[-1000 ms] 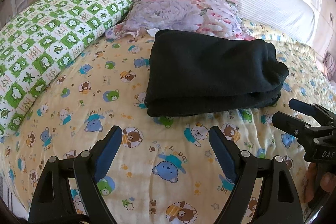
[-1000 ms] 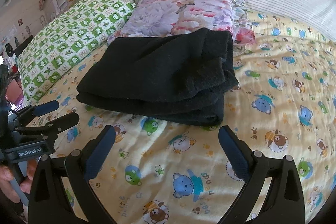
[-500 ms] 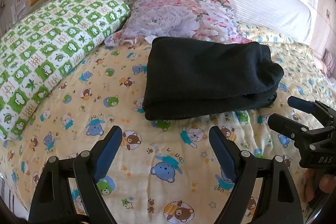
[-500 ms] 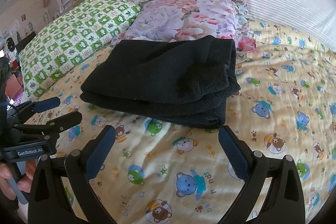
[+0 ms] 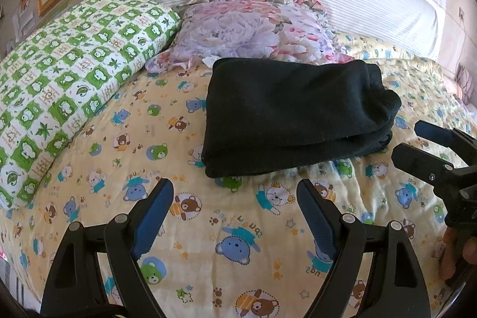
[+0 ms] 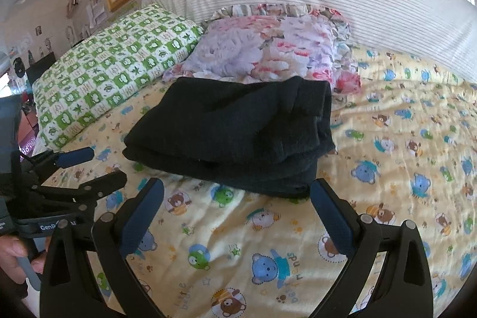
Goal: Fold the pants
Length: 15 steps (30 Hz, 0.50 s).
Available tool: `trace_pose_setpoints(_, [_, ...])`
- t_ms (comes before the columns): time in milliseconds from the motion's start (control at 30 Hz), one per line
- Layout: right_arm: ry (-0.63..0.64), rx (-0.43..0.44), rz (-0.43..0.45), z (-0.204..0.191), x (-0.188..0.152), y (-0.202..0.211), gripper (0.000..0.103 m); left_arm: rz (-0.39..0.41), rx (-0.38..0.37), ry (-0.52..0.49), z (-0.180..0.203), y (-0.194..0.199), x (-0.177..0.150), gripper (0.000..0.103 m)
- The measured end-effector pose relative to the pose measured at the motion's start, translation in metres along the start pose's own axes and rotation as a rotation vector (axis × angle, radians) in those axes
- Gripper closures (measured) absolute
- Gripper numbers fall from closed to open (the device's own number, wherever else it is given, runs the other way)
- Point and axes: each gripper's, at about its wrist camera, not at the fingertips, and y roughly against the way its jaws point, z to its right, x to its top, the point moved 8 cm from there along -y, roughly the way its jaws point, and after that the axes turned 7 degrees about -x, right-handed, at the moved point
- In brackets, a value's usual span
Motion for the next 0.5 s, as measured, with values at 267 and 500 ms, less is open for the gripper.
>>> trace_pose_setpoints(267, [0.026, 0.002, -0.011, -0.006, 0.005, -0.008, 0.004, 0.009, 0.006, 0.012, -0.009, -0.007, 0.006, 0.018])
trace_pose_setpoints(500, [0.02, 0.001, -0.038, -0.007, 0.0, -0.015, 0.004, -0.009, -0.013, 0.03, -0.012, -0.017, 0.006, 0.02])
